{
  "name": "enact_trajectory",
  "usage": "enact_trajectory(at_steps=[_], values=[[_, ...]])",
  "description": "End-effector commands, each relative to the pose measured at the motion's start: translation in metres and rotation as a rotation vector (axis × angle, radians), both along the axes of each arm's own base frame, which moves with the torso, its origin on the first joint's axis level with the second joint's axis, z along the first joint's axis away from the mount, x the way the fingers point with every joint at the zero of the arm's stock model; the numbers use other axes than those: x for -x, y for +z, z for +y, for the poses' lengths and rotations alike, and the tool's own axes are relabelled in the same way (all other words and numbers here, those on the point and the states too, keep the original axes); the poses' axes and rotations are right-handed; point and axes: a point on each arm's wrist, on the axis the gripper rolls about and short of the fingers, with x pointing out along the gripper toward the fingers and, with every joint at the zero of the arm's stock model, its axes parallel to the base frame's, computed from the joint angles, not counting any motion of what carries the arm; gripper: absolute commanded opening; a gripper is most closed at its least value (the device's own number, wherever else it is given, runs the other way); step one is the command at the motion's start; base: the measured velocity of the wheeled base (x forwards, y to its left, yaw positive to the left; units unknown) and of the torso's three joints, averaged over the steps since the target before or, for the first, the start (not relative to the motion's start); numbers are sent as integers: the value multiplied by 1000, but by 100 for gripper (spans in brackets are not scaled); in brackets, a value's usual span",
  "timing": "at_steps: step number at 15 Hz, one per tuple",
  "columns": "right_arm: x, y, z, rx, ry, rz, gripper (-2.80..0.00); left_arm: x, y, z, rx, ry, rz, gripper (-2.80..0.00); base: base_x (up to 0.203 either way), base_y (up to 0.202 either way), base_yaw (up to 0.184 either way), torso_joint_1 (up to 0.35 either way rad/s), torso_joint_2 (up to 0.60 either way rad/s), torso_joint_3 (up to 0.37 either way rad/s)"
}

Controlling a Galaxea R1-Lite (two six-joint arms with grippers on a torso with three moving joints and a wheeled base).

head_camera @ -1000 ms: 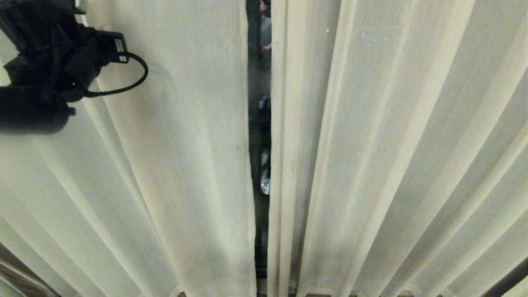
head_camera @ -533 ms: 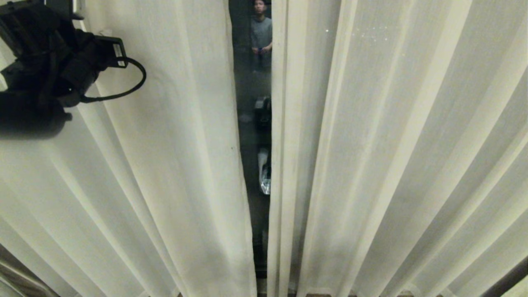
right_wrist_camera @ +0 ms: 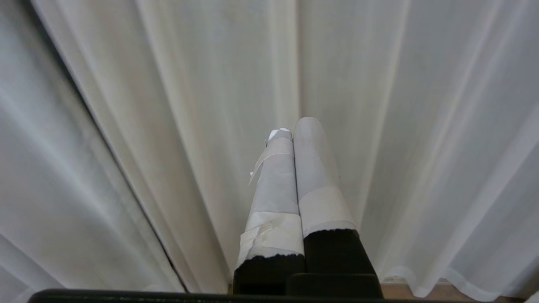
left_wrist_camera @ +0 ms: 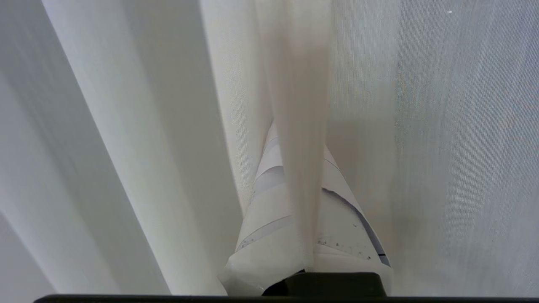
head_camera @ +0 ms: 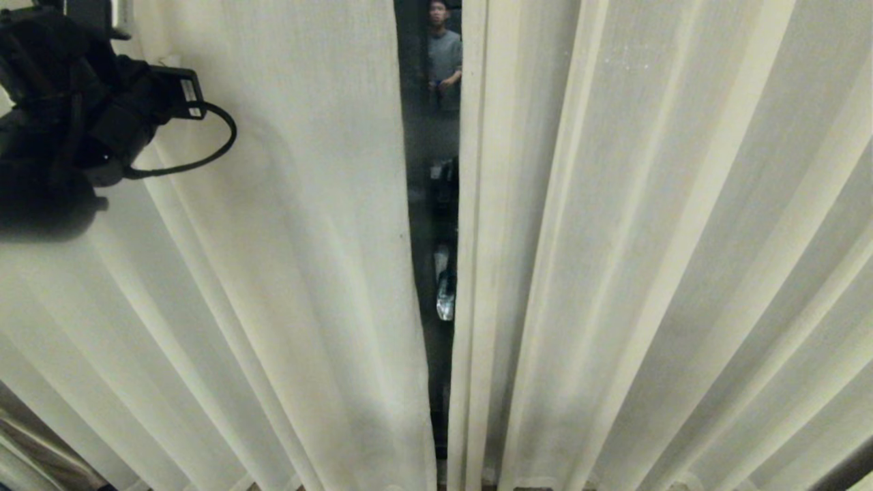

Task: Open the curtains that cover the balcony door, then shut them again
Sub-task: Pull the inner curtains open on both sides

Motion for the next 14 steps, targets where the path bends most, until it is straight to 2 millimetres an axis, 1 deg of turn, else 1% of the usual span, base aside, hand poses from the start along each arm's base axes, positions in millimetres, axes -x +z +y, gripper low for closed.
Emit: enact_trajectory(at_steps=[1, 5, 9, 14], values=[[0, 0, 0, 0, 0, 1, -280, -1, -1, -1, -1, 0, 2, -280, -1, 136, -11, -5, 2, 0], [0, 0, 0, 0, 0, 1, -280, -2, -2, -1, 2, -43, 2, -280, 0, 183, -3, 1, 3, 3], [0, 0, 0, 0, 0, 1, -280, -1, 1, -2, 11, -50, -10, -280, 0, 186, 2, 2, 2, 3], [0, 0, 0, 0, 0, 1, -280, -2, 0, -3, 9, -75, -8, -280, 0, 185, 0, 3, 2, 1]])
